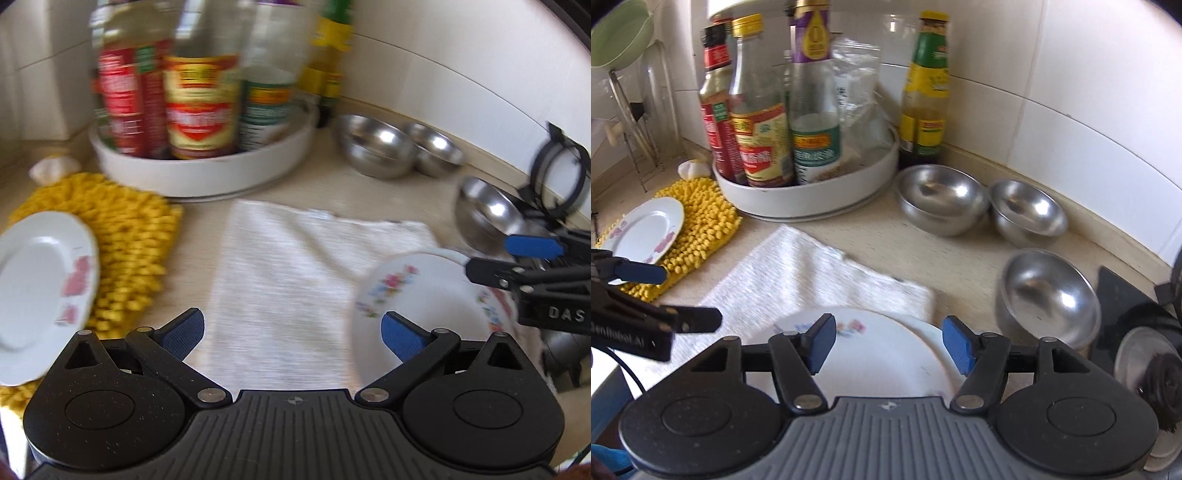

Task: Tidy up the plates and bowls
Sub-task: 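Move the right gripper to the plate on the yellow mat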

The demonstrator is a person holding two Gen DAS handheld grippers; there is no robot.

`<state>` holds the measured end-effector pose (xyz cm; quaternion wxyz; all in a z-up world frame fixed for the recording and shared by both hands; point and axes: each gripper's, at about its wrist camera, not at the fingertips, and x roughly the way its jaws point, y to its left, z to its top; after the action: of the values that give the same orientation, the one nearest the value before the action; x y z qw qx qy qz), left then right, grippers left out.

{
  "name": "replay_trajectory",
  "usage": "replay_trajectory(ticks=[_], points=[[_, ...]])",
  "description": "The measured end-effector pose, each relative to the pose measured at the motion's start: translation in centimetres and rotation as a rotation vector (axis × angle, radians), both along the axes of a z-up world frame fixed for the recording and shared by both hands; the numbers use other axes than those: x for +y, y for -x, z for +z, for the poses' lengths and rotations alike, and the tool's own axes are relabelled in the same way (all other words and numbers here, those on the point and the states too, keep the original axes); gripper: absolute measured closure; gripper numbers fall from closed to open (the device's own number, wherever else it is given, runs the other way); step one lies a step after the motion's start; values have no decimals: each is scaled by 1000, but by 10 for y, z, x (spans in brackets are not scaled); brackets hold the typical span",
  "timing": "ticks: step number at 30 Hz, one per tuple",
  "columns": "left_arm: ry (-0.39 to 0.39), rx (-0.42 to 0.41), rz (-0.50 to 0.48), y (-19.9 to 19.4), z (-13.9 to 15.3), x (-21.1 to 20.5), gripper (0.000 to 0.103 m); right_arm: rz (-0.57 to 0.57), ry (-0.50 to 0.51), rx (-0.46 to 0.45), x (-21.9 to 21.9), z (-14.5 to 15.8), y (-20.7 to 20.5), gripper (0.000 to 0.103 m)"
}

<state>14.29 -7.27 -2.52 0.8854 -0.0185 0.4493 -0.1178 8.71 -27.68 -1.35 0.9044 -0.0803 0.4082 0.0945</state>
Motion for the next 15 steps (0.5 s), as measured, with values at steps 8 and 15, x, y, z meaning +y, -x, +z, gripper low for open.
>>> replay_trajectory(ticks=[8,15], points=[[0,-21,125,-6,12,59,0,81,-2,3,51,0,-20,28],[-15,-33,238,-5,17,111,0,171,-7,11,97,-5,-36,28]])
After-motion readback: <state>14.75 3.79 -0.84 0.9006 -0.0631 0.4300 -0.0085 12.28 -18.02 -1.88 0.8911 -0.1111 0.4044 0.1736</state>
